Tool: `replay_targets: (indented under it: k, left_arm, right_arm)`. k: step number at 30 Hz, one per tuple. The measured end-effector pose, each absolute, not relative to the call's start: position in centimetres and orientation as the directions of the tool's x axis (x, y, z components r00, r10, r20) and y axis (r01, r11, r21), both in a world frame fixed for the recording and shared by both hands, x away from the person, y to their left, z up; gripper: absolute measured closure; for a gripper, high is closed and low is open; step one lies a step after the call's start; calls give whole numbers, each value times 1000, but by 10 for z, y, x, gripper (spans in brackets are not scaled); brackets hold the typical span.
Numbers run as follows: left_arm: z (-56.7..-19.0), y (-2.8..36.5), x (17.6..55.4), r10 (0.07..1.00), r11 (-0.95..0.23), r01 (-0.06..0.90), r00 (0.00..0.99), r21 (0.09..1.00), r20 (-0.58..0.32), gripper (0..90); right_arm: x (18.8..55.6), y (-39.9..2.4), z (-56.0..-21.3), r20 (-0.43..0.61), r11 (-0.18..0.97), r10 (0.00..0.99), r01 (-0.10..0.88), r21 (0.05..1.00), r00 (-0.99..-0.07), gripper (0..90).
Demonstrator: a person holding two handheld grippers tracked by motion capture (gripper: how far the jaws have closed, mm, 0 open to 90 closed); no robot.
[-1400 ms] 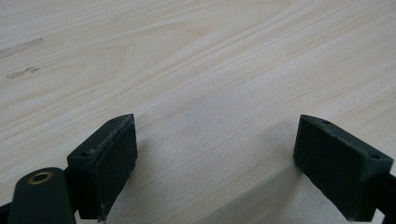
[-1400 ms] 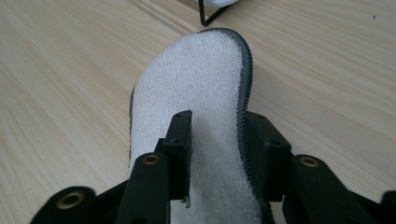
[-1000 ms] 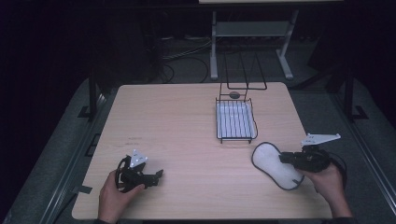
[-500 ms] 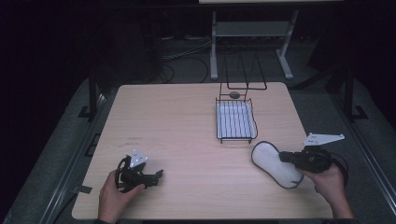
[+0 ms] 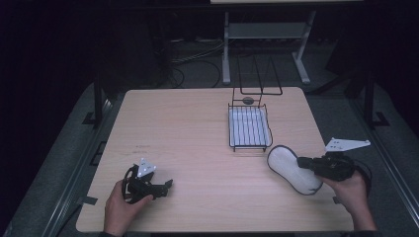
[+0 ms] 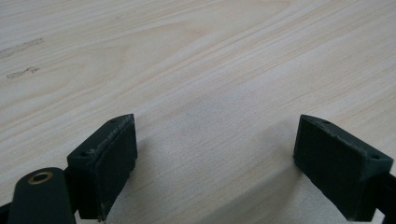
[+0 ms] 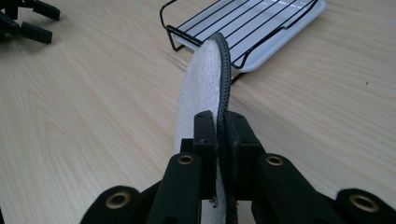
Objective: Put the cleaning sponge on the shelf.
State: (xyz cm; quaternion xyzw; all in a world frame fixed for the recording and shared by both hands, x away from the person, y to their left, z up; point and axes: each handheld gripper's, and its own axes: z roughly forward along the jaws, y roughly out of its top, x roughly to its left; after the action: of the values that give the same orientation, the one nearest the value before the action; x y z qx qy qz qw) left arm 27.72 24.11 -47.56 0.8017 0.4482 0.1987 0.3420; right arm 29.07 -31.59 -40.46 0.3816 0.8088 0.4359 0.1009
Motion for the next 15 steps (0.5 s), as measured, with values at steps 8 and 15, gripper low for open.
replay_targets:
  k: [8, 15]
  left_arm:
    - [-476, 241, 277, 855, -364, 583, 519, 726, 12, 127]
    - [-476, 241, 277, 855, -364, 583, 519, 726, 12, 127]
  right_arm:
    - [293, -318, -396, 160, 307, 714, 510, 803, -681, 839]
    - [297, -321, -388, 159, 278, 727, 498, 821, -668, 838]
